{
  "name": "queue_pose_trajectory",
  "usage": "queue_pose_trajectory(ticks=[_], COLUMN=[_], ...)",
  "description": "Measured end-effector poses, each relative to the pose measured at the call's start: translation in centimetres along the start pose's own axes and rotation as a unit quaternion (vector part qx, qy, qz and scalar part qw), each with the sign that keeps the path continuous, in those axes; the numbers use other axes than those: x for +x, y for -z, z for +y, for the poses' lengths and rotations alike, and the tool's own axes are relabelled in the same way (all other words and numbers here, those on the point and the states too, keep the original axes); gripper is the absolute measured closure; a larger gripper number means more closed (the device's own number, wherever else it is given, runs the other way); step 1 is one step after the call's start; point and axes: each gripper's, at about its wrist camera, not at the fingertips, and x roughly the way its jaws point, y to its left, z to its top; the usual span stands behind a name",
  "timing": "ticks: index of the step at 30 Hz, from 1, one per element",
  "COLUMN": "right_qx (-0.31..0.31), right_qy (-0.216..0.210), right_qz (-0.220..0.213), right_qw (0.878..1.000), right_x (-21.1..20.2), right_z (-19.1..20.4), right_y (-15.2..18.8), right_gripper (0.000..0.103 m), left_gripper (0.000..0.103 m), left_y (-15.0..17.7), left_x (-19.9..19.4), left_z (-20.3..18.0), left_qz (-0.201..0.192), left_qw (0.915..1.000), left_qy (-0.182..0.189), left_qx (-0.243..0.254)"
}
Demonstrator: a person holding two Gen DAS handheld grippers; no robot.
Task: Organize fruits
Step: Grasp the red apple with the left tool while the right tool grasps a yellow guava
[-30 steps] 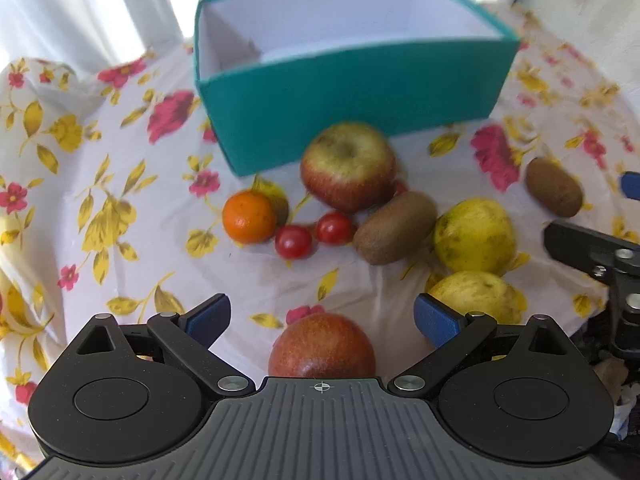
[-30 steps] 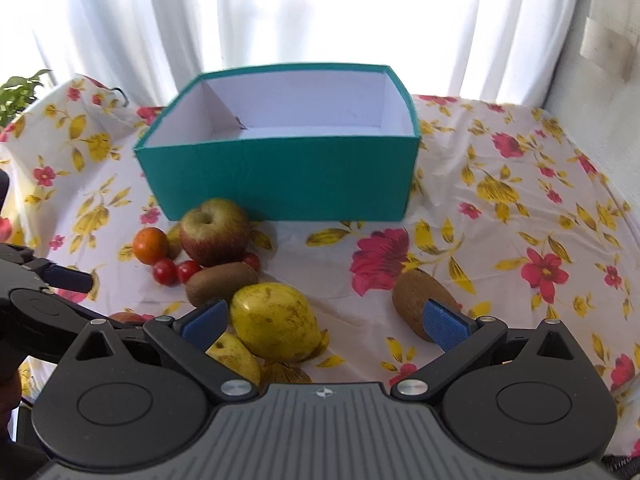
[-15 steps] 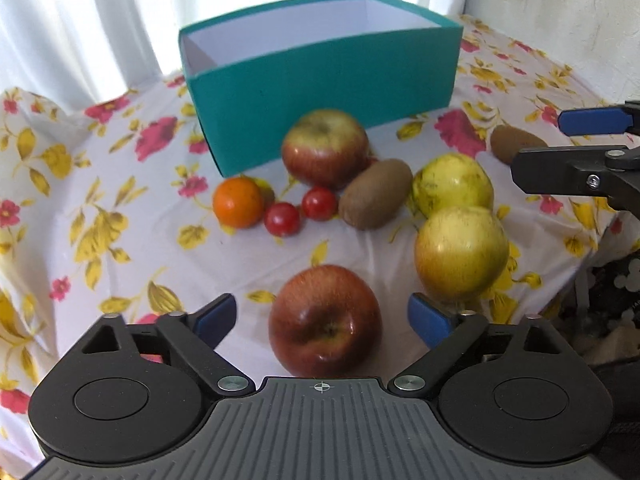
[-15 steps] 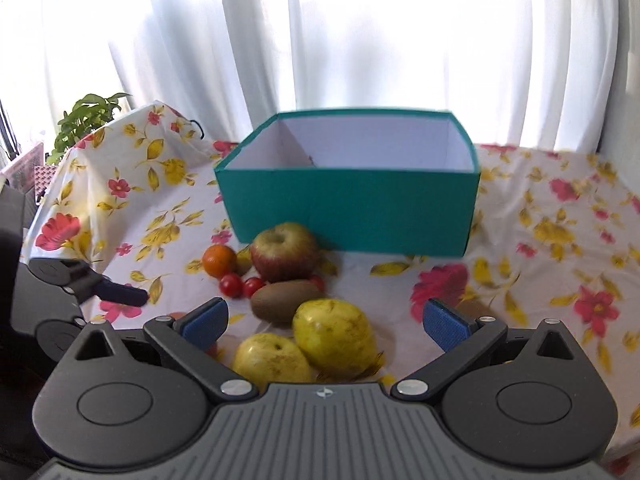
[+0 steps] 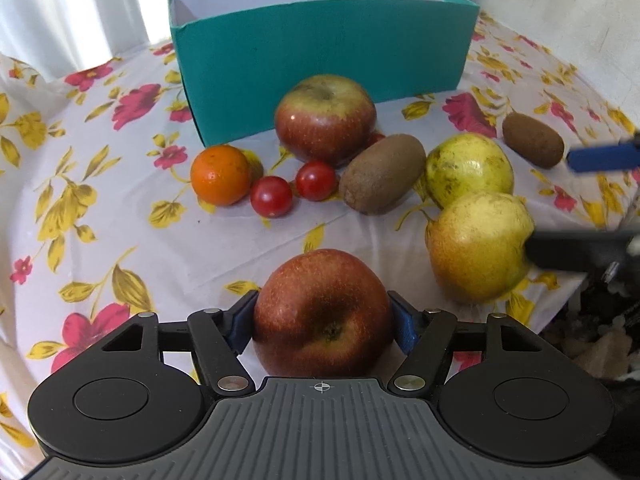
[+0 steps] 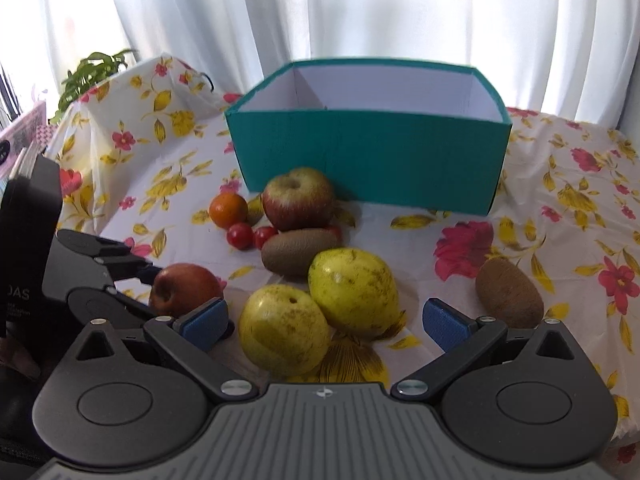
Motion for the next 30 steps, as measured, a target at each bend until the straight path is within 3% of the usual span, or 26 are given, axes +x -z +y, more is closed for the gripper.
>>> queue_pose_trajectory(ticks=[3,10,22,26,30], right_qx=[-0.001,-0.007,-0.021,-0.003,-0.005], right_qy=[-0.006,-0.048,-0.059,-0.079,-0.075], right_qz=[0.027,0.066,0.094,0.101,0.094], right_qw=[1.000,0.997,0.994,0.992,0.993], right_x=[1.0,2.8,6.6,7.4,7.9], right_z=[0.3,1.0,1.8,1.5,1.9], right_y=[0.2,0.4,-0.1,-0.7,-1.4], right_gripper=[0.002,0.044,0.041,0.029,0.028], left_gripper=[0.031,0.031,0.031,0.031,0.031], left_y=[0.0,-0.4,-1.5,-2.0,-2.3], left_x=[-0.3,-2.3,-2.4,-2.5,-2.7], left_z=[0.6,2.8,3.1,3.3,3.7], left_qz=[0.001,-0.015,-0.012,-0.013,-0.015], left_qw=[0.9999,0.9985,0.9980,0.9975,0.9967], left_qy=[0.005,-0.008,-0.008,-0.012,-0.017], left_qx=[-0.016,-0.053,-0.062,-0.069,-0.078])
